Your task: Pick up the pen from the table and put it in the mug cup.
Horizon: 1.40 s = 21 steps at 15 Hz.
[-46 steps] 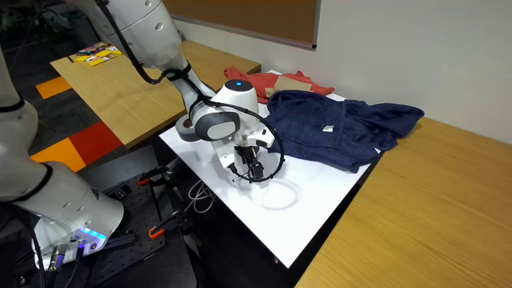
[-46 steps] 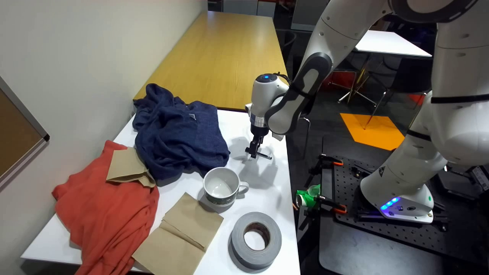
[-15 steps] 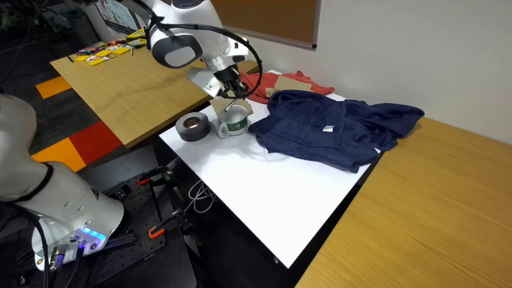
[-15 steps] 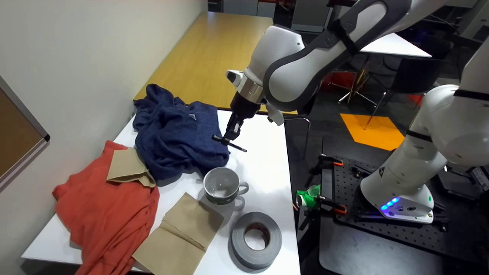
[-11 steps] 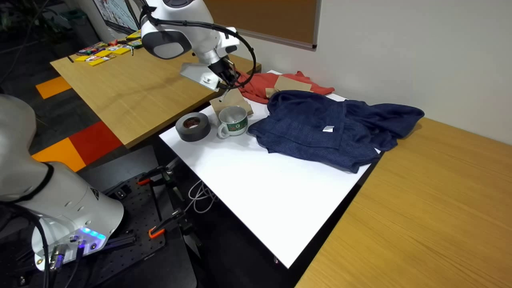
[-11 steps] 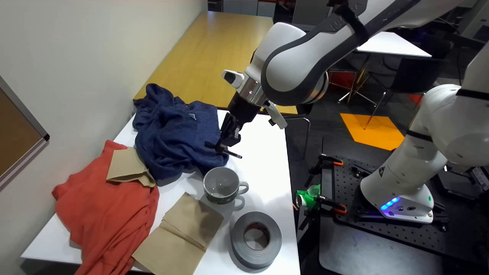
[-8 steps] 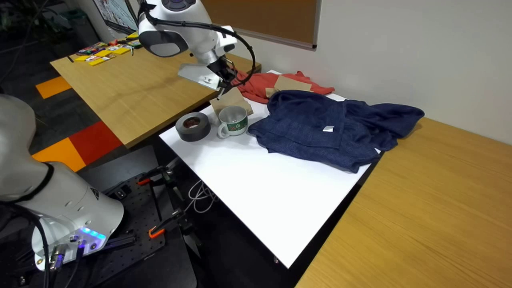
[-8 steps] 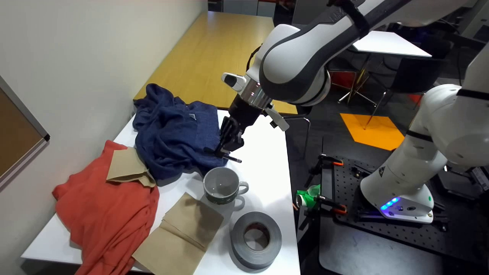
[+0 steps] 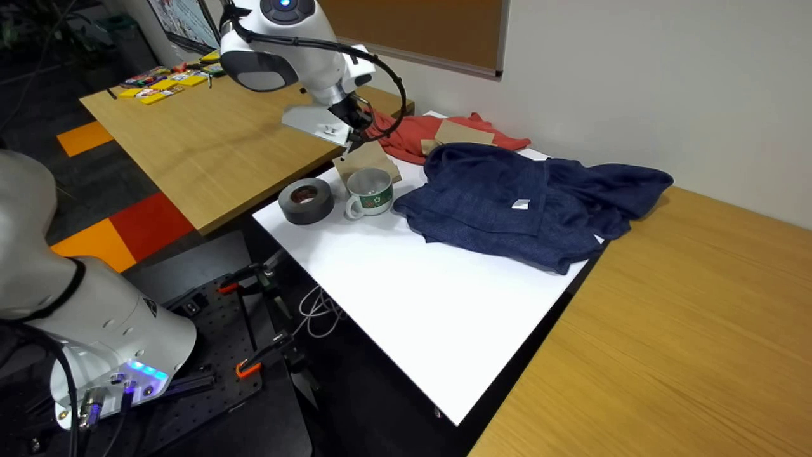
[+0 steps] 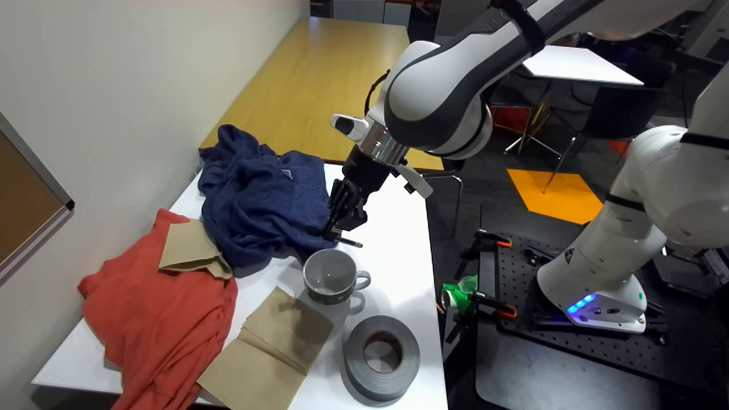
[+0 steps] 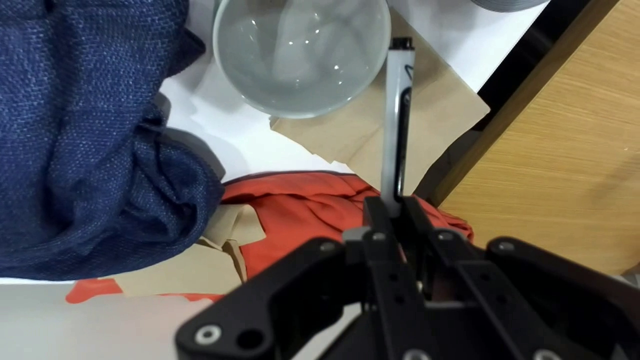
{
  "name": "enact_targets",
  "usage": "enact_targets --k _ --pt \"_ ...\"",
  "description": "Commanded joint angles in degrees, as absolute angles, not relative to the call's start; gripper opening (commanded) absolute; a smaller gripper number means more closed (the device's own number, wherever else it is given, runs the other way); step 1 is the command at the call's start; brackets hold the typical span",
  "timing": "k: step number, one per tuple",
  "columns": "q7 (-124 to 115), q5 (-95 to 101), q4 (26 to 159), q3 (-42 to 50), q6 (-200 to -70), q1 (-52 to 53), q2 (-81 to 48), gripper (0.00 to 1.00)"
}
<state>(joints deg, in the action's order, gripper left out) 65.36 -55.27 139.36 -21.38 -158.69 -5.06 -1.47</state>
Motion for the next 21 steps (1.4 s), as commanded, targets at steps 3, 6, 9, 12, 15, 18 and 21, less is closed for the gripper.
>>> enact_targets --k 3,6,9,12,15,18,21 --pt "81.5 -68.4 136.3 -21.8 -159.1 -5.4 -5.9 0.03" --pt "88.6 -72.4 135.1 -21.7 -159.0 -5.5 -8.5 0.03" --pt "93.2 -74.6 133.9 -21.7 -159.3 -5.5 -10.8 0.03" --pt "96.5 -76.4 132.9 -21.5 -160.6 -5.4 -13.1 0.03" --pt "98.1 -76.7 132.3 -21.4 -161.6 -5.3 -14.9 0.03" --pt "98.3 -76.2 131.9 -21.4 -163.4 -5.0 -16.5 0.03" --pt "98.6 -76.1 131.6 -21.4 -165.6 -4.8 -17.8 0.03"
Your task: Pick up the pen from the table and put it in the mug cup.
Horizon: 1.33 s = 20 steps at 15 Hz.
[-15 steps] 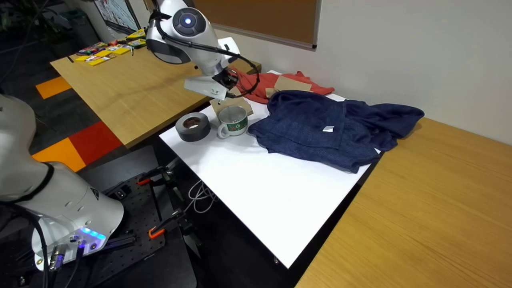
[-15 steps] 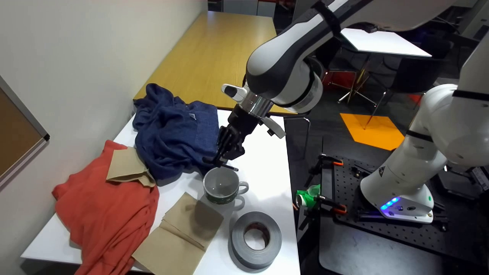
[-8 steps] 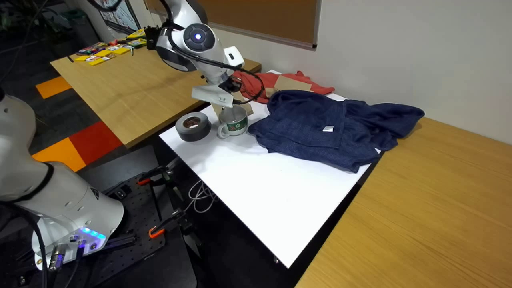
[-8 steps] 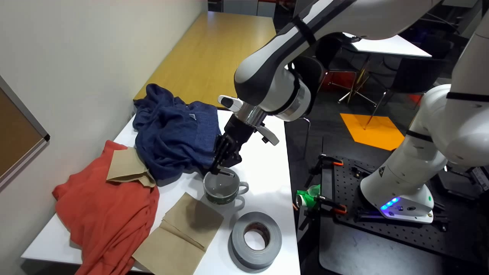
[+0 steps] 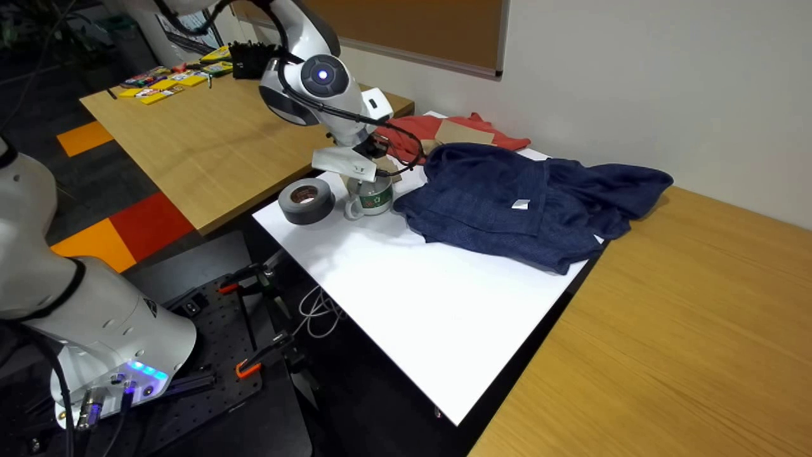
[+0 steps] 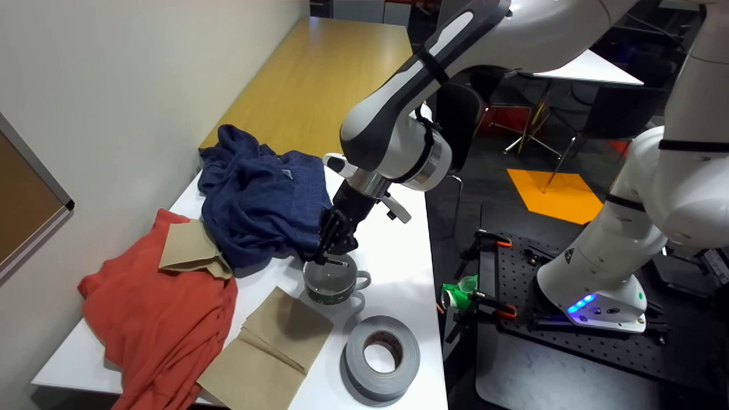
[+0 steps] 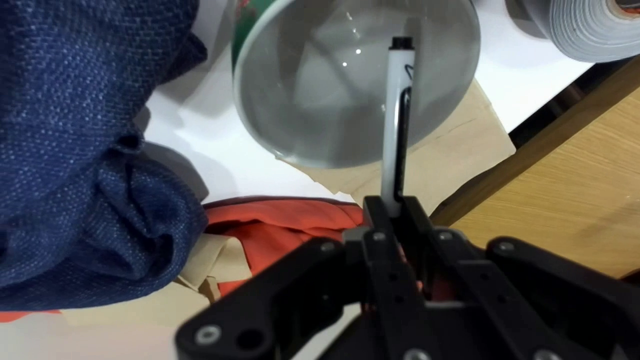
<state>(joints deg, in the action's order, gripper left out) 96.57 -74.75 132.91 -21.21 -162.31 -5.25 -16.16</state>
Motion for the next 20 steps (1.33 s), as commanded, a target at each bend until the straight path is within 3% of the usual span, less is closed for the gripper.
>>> enact_targets --k 1,2,3,5,11,20 --pt "98.5 -76.0 131.5 -21.4 -166.2 -4.7 -18.1 0.03" --pt "98.1 -75.8 131.5 -21.5 -166.8 -4.6 -18.3 0.37" --pt "97.9 -75.8 131.4 -21.5 -167.1 -4.5 -18.4 0.38" --pt "97.8 -75.9 131.3 -21.6 -167.6 -4.4 -18.6 0.51" --pt "97.7 -76.2 131.5 -21.9 -167.8 -4.1 -17.3 0.97" --pt "97.9 -76.2 132.2 -22.0 -167.3 -4.3 -13.4 1.00"
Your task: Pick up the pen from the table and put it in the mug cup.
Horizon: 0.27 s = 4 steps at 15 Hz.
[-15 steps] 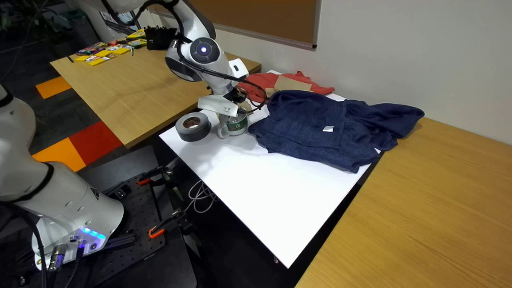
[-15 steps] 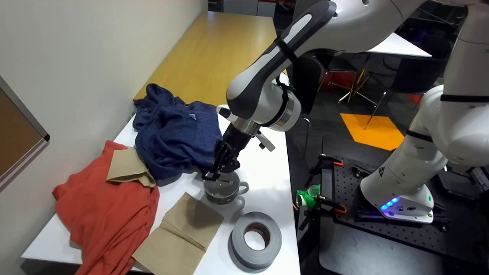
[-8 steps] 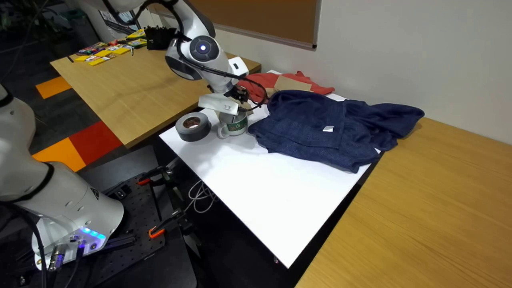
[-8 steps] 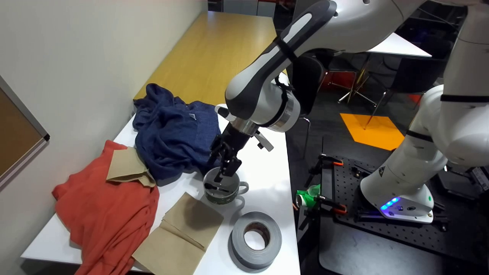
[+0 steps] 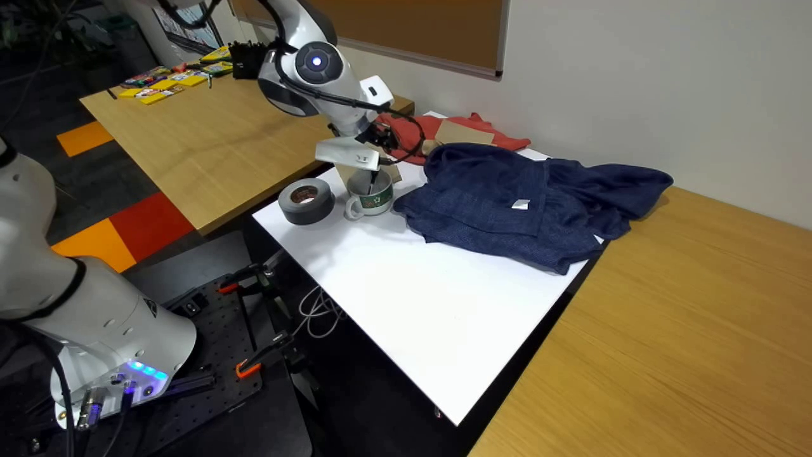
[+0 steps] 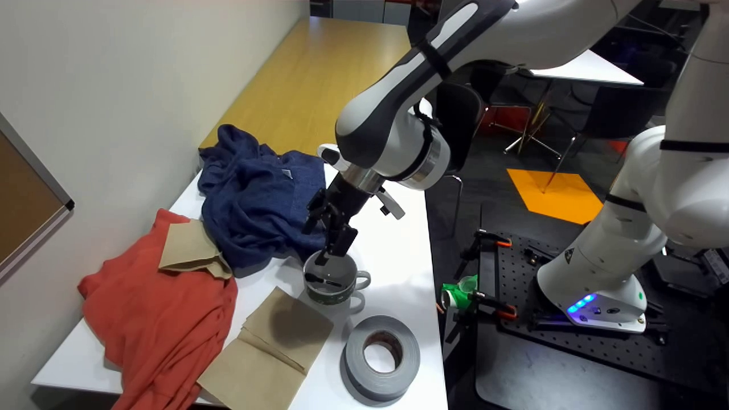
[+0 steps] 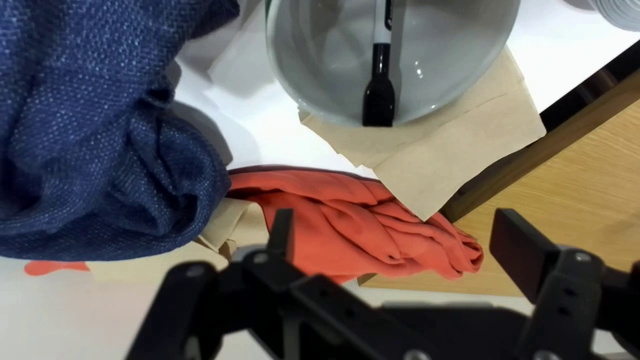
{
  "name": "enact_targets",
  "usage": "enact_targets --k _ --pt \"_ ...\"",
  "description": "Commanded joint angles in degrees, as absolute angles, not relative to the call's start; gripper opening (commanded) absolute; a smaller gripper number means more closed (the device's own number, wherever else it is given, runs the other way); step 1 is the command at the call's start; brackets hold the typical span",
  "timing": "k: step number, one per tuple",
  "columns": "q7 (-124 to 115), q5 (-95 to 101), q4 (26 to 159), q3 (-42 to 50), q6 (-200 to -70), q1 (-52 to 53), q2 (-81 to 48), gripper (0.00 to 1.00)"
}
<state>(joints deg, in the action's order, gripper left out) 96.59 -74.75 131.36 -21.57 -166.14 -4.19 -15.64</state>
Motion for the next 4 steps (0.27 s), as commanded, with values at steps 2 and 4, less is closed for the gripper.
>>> enact_targets --k 2,4 --pt "96.6 -74.7 131.4 -21.6 -166.1 -4.2 -15.2 1.00" --pt "96.6 -74.7 131.4 -21.6 -166.1 -4.2 -15.4 1.00"
